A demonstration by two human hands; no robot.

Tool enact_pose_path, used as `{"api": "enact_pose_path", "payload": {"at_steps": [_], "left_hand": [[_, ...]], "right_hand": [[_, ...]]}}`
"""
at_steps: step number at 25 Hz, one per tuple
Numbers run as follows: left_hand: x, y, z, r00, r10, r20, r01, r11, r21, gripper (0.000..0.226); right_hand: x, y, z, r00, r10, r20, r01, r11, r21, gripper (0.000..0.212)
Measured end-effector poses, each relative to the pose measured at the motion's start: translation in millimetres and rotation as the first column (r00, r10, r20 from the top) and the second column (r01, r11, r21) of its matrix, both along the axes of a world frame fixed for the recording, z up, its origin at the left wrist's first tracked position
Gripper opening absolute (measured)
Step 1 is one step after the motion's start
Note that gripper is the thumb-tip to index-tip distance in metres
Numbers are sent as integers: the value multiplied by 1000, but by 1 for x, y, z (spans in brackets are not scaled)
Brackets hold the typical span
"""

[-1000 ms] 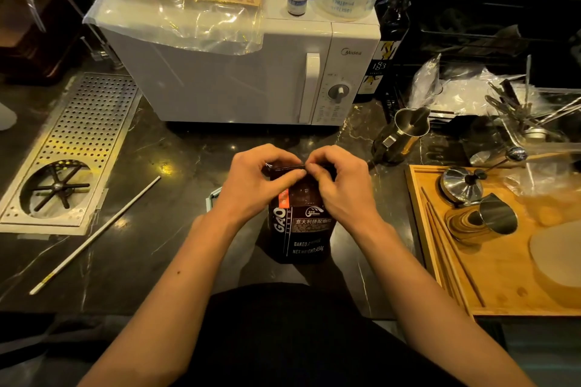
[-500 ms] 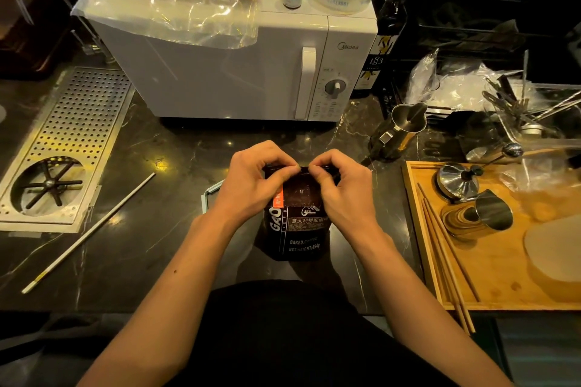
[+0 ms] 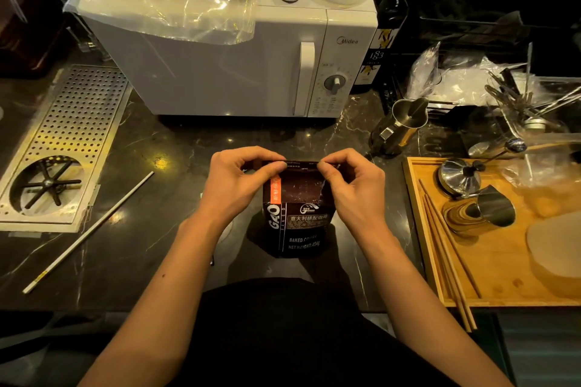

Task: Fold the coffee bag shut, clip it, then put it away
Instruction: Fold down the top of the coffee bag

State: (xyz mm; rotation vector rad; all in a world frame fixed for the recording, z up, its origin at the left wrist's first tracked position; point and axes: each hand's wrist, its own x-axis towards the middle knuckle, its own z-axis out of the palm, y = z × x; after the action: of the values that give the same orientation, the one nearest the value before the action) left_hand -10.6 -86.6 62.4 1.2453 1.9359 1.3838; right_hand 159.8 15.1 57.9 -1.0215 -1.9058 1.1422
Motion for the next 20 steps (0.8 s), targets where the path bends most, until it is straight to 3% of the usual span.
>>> {"api": "enact_pose_path", "payload": {"at_steps": [6,10,17,20], "left_hand": [[0,-4,1,995,-13,98,15,1000,-18,11],[-8,-6,0,989,-59,132,69,995,-72,13],[0,-5,-1,960,113,256,-109,994,-30,10],[2,-2,5,979,3,205,8,999,-51,15]], "right_hand": [[12,2,0,995,69,-78,-79,988,-134,16],[11,3,-3,995,-18,-102,3,988,-151,10],[12,4,-3,991,-25,-128,4,986,-164,15],[14,6,-1,990,10,-137,-34,985,-169,19]]}}
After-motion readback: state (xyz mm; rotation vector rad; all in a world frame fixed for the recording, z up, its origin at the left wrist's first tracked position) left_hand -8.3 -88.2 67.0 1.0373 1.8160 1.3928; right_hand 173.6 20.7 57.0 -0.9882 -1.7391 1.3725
